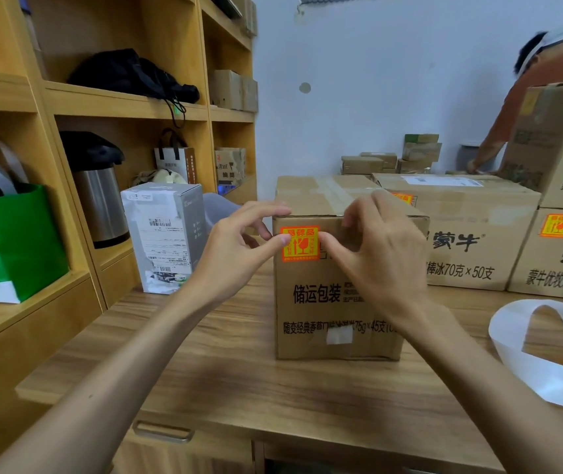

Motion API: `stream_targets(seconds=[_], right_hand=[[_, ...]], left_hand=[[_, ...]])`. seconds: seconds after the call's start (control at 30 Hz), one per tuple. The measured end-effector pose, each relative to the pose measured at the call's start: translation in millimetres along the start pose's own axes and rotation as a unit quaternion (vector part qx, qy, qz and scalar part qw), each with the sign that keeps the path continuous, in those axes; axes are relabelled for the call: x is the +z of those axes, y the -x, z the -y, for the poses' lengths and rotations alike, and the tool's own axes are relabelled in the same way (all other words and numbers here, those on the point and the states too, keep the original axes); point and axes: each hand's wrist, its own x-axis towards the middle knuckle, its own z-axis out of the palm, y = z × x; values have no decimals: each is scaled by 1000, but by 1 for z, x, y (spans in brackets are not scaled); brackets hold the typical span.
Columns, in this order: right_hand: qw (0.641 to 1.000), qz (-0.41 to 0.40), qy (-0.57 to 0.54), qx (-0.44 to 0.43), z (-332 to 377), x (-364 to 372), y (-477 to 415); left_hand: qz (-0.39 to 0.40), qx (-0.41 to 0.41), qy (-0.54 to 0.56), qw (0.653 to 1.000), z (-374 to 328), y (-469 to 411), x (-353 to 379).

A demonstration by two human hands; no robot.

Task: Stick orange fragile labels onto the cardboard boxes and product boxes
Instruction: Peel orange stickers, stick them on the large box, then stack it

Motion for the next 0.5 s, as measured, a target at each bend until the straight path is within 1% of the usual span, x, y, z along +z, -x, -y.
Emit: stream_targets(seconds=[0.07,0.13,0.23,0.33,0.5], right_hand=[[998,-10,40,-52,-4,2,-6],[995,25,57,-72,-8,6,-12],[995,76,29,-65,-10,14,-16],[995,90,-11,-48,-12,19,-15],[992,115,-44,-31,-13,18,-17]], left_hand=[[-6,-1,-5,1000,-2,-1,0],[-15,-7,1,1000,-5,-2,2],[-24,-8,-9,1000,-9,-4,4],[-26,-11,-15,999,-7,-7,4],[-17,-6,0,1000,-6,-10,3]])
